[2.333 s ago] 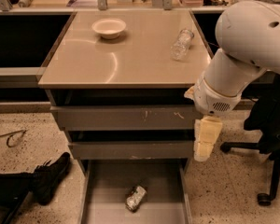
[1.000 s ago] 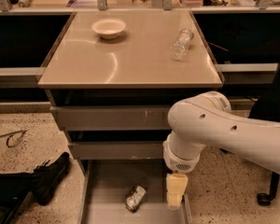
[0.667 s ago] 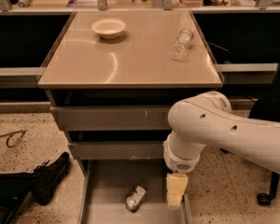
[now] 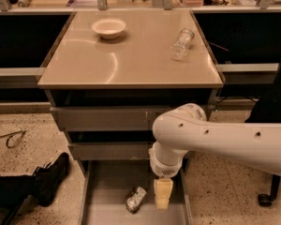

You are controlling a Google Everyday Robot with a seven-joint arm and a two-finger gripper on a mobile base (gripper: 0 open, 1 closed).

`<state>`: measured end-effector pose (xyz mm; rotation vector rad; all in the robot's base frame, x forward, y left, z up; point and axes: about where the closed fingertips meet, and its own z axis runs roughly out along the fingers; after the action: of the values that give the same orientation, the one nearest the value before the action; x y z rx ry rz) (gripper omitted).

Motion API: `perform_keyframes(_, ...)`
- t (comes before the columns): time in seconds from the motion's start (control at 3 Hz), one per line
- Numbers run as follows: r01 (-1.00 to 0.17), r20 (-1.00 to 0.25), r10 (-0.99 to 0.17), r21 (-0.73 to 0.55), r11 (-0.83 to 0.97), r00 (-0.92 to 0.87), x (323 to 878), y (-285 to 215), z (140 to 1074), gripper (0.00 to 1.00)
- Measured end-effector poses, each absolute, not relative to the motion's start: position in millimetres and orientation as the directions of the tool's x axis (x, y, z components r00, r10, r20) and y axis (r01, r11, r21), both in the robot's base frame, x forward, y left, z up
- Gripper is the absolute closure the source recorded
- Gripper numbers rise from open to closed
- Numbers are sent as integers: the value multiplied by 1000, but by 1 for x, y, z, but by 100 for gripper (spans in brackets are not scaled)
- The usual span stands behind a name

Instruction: Pick 7up can from bottom drawer and place on counter

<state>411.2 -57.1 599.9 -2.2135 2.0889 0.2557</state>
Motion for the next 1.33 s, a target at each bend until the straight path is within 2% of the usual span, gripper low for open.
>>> perform_keyframes(0.67, -984, -341, -925, 0, -178, 167, 456, 8, 472, 0)
perform_keyframes(1.33, -974, -365, -910, 32, -224, 197, 444, 12, 446, 0)
